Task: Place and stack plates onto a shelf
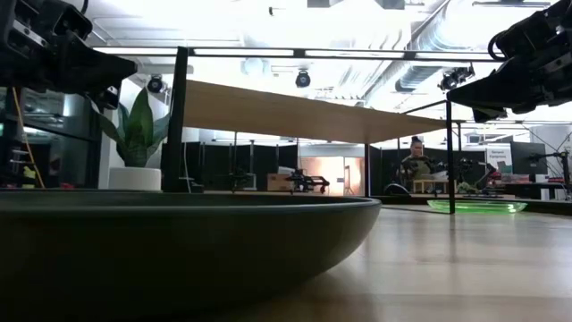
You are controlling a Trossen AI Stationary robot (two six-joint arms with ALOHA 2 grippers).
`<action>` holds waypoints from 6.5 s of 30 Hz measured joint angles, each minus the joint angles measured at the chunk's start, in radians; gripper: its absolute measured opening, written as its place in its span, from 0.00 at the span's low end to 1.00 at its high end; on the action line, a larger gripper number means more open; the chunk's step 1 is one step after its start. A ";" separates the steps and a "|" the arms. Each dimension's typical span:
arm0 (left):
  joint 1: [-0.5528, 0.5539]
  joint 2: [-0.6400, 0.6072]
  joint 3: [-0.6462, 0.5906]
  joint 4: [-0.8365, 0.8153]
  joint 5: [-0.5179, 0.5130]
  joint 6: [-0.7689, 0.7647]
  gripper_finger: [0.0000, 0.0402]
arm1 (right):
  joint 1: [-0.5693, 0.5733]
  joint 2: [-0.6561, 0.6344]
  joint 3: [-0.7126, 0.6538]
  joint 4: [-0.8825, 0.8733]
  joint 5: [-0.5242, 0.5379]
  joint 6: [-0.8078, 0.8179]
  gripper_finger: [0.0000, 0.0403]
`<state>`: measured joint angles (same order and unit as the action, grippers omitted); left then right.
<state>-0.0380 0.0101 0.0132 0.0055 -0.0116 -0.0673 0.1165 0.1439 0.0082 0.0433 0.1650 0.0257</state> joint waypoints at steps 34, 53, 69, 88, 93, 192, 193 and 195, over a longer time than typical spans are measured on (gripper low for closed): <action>0.000 0.000 0.000 0.000 0.000 0.000 0.00 | 0.000 0.000 0.000 0.000 0.000 0.000 0.00; 0.000 0.000 0.000 0.000 0.000 0.000 0.00 | 0.000 0.000 0.000 0.161 -0.007 0.061 0.00; 0.000 0.000 0.000 0.000 0.000 0.000 0.00 | 0.182 0.416 0.381 -0.158 -0.249 0.629 0.00; 0.000 0.000 0.000 0.000 0.000 0.000 0.00 | 0.507 0.864 0.532 -0.705 -0.207 1.122 0.28; 0.000 0.000 0.000 0.000 0.000 0.000 0.00 | 0.486 0.913 0.532 -0.773 -0.194 0.980 0.38; 0.000 0.000 0.000 0.000 0.000 0.000 0.00 | -0.444 0.999 0.922 -0.668 0.236 0.599 0.20; 0.000 0.000 0.000 0.000 0.000 0.000 0.00 | -0.444 0.999 0.923 -0.669 0.247 0.590 0.23; 0.000 0.000 0.000 0.000 0.000 0.000 0.00 | -0.444 1.000 0.940 -0.681 0.269 0.562 0.28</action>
<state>-0.0380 0.0100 0.0132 0.0056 -0.0118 -0.0674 -0.3279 1.1435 0.9486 -0.6382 0.4344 0.5875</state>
